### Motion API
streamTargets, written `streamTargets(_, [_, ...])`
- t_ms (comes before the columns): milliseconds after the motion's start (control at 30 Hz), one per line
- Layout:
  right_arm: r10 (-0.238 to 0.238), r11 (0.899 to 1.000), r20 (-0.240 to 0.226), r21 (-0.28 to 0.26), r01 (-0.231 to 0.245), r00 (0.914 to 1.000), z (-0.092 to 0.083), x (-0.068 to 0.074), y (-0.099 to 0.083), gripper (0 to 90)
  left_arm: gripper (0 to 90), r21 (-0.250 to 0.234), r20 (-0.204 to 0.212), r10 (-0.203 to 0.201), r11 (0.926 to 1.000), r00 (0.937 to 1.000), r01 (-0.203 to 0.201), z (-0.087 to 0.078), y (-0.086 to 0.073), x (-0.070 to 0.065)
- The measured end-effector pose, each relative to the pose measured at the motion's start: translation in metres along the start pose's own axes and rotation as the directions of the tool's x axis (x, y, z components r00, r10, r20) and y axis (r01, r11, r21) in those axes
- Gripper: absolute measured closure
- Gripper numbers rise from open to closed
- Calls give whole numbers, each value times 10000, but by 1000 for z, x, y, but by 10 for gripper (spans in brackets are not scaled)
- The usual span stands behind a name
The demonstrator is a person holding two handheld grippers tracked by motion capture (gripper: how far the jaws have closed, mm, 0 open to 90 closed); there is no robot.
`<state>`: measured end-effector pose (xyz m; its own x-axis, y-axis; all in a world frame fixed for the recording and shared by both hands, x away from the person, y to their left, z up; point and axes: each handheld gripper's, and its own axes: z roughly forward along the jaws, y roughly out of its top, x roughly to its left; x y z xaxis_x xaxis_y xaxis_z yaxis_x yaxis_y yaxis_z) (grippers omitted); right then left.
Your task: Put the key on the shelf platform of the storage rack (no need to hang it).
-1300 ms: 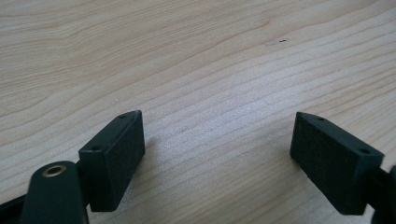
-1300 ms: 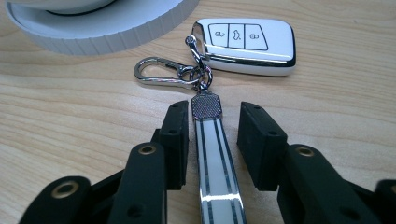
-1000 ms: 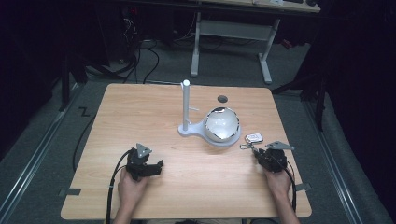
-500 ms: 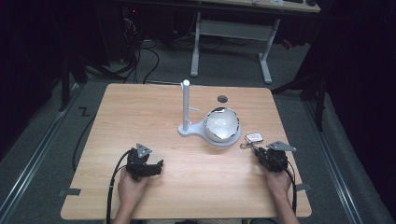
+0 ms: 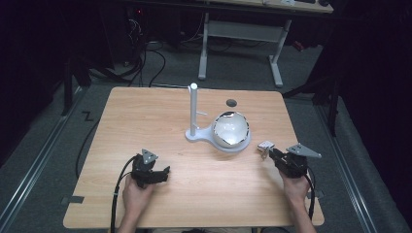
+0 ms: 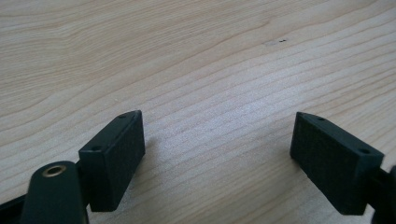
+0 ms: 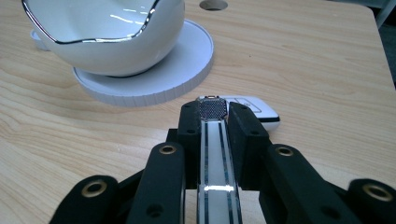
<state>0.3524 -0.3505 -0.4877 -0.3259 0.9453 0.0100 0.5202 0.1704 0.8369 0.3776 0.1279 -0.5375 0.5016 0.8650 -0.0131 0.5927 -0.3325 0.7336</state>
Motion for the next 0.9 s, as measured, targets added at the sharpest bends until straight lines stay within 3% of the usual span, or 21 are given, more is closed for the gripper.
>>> streamTargets(267, [486,9966,-568,-644,-522,9972,-13,-3,12,764,182,1,0,0,10000,10000,0,0,0,0])
streamTargets(700, [364,9924,-1159,-1127,-496,9926,-27,1,27,764,182,-1,1,-2,10000,10000,2,0,0,0])
streamTargets(900, [445,9899,-1592,-1263,-650,9862,-30,4,32,764,182,-1,0,1,10000,10000,-1,0,0,0])
